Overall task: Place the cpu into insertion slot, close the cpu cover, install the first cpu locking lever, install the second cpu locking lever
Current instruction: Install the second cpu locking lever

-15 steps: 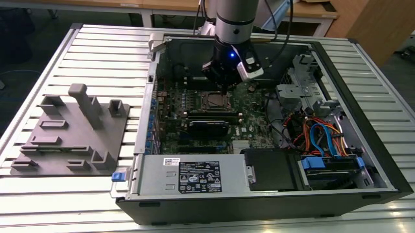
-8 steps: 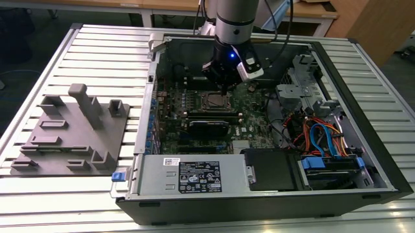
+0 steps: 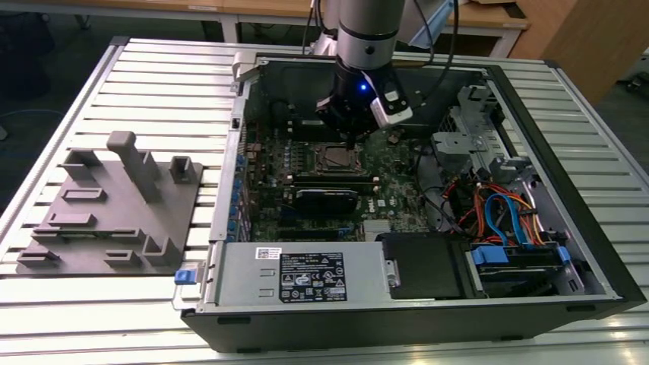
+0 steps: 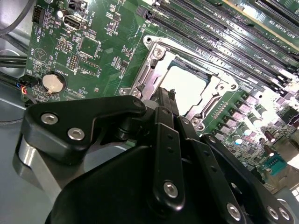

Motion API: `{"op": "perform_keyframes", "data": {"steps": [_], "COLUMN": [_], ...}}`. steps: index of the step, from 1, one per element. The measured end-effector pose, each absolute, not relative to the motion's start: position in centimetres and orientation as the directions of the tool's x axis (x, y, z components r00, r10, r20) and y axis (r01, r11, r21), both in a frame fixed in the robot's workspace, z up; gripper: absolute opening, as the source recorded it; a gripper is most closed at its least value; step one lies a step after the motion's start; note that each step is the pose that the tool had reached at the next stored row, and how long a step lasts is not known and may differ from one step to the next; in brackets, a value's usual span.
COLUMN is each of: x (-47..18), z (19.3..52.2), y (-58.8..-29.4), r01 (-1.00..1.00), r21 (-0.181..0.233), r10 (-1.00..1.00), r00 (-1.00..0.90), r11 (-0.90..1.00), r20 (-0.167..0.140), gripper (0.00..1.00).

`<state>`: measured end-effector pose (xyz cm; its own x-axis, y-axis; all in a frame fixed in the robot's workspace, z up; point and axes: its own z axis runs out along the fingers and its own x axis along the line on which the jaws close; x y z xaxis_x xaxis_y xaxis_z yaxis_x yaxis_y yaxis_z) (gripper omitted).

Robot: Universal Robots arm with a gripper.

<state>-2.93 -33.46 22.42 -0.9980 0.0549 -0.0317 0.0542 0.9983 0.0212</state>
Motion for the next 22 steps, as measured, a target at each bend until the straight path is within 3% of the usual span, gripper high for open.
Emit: {"op": "perform_keyframes", "data": {"steps": [22], "x": [-2.9], "z": [23.2], "y": [-35.0], "r01": [0.054], "r21": [0.021], "r10": [0.055], "r00": [-0.998], "r11": [0.998], "r20": [-0.027], "gripper": [0.10]}}
